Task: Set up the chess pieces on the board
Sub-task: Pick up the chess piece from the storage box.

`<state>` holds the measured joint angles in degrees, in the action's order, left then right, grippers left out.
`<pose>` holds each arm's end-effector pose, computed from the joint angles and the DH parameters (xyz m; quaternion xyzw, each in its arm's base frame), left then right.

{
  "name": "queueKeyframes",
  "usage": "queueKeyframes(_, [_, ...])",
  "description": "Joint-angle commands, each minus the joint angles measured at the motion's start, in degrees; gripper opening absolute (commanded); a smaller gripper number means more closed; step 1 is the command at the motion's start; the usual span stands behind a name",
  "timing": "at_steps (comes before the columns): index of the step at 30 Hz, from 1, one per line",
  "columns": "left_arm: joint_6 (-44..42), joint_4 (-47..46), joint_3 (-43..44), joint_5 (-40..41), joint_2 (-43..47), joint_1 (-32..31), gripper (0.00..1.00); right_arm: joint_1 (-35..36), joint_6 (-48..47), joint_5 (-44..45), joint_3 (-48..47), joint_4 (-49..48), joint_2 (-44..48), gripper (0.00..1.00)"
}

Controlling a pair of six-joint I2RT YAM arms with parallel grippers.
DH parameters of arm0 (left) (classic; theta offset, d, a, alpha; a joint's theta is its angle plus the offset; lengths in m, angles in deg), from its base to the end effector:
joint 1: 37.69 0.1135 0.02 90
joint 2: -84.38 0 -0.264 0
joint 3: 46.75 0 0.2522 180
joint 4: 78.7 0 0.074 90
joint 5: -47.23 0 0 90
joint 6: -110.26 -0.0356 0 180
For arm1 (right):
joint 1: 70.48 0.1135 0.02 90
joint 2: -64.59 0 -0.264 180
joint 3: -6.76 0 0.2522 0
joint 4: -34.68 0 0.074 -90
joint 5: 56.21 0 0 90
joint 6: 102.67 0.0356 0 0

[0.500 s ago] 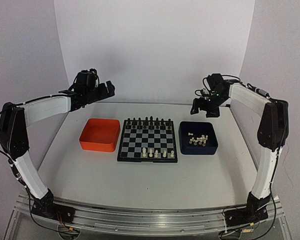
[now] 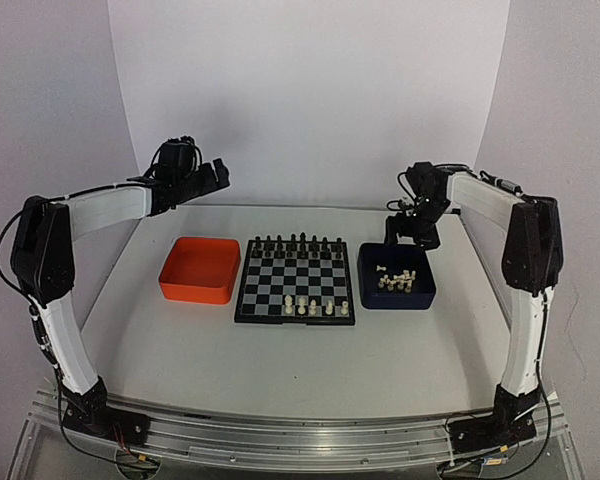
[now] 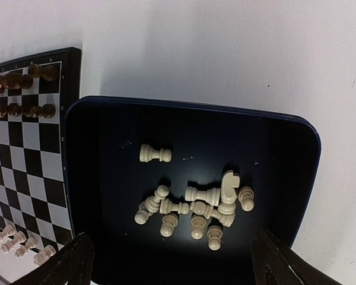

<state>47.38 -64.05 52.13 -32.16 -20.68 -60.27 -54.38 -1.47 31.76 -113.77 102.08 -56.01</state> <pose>0.4099 -0.1634 0.3025 -0.0849 0.8170 -0.1684 0.5449 0.4306 0.1256 0.2392 -0.0454 0.9795 0.0630 0.1857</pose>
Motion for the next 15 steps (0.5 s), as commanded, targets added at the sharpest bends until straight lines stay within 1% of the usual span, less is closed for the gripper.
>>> queueKeyframes(1, [0.8, -2.6, 3.0, 0.2, -0.6, 0.6, 1.0, -0.2, -0.3, 0.9, -4.2, 4.6, -1.9, 0.89])
queueKeyframes(8, [1.1, -2.2, 3.7, -0.4, -0.9, 0.7, 1.0, -0.2, 1.2, 0.4, -6.6, 6.4, -4.5, 0.86])
queueKeyframes(15, [1.1, -2.2, 3.6, -0.3, -0.9, 0.7, 1.0, -0.2, 3.0, 0.6, -6.8, 7.8, -5.2, 0.86])
